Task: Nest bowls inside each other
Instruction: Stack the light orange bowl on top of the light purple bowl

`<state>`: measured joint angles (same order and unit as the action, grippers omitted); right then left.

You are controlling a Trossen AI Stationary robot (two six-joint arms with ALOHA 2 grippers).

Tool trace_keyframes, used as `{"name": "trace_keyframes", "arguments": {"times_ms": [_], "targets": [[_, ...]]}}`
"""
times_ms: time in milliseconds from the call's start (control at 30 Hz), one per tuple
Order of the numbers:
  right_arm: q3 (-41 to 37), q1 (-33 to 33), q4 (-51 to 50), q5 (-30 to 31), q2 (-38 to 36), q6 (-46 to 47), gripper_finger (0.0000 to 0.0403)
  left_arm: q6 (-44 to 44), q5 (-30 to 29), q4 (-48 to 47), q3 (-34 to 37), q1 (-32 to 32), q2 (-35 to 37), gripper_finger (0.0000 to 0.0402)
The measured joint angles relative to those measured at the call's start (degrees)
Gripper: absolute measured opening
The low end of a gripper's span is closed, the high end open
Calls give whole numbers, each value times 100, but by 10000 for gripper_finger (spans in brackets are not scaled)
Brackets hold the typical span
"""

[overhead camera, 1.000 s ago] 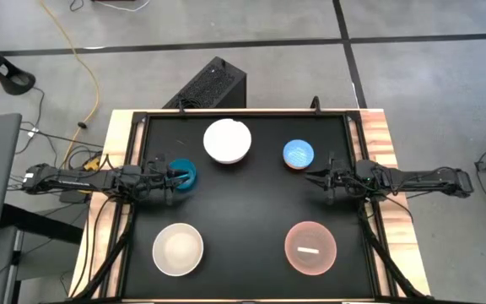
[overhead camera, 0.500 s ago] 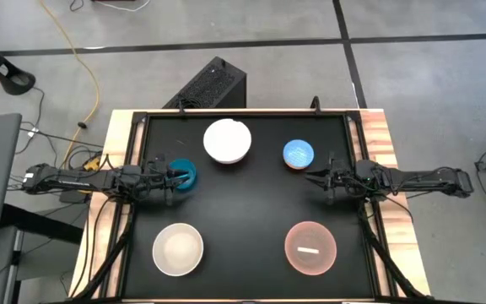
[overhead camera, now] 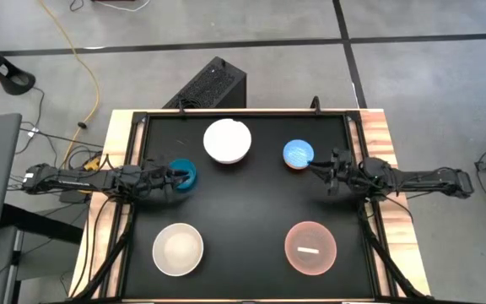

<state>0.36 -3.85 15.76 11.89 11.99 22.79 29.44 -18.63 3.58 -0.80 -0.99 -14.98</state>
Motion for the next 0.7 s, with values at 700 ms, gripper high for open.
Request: {"name": "trace_keyframes", "arguments": {"times_ms": [700], "targets": [[3813, 1151, -3126, -288, 4197, 117, 110, 384, 410, -3, 0, 0, -2, 88]]}}
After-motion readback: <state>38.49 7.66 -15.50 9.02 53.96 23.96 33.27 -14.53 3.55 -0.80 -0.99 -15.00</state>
